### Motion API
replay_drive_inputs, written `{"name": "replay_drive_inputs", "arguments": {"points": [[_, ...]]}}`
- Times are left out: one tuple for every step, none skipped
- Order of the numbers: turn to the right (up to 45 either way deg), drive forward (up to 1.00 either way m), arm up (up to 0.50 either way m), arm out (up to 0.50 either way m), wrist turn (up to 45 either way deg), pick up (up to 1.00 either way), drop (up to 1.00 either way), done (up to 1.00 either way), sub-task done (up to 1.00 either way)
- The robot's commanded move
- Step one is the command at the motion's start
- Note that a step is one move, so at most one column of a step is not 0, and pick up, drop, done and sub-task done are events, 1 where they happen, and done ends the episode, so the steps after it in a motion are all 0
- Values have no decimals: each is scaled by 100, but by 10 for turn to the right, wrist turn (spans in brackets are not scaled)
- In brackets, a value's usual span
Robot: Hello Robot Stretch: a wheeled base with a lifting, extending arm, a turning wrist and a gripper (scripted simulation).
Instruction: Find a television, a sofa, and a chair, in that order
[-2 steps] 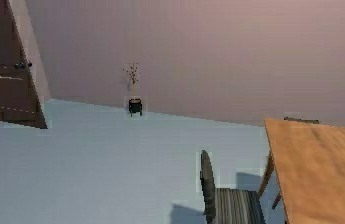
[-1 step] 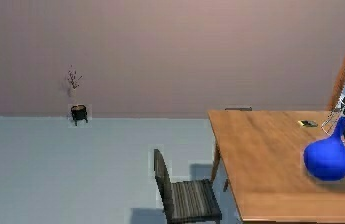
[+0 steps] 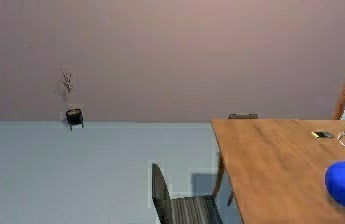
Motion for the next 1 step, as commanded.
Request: {"name": "replay_drive_inputs", "arguments": {"points": [[0, 0, 0, 0, 0, 0, 0, 100, 0]]}}
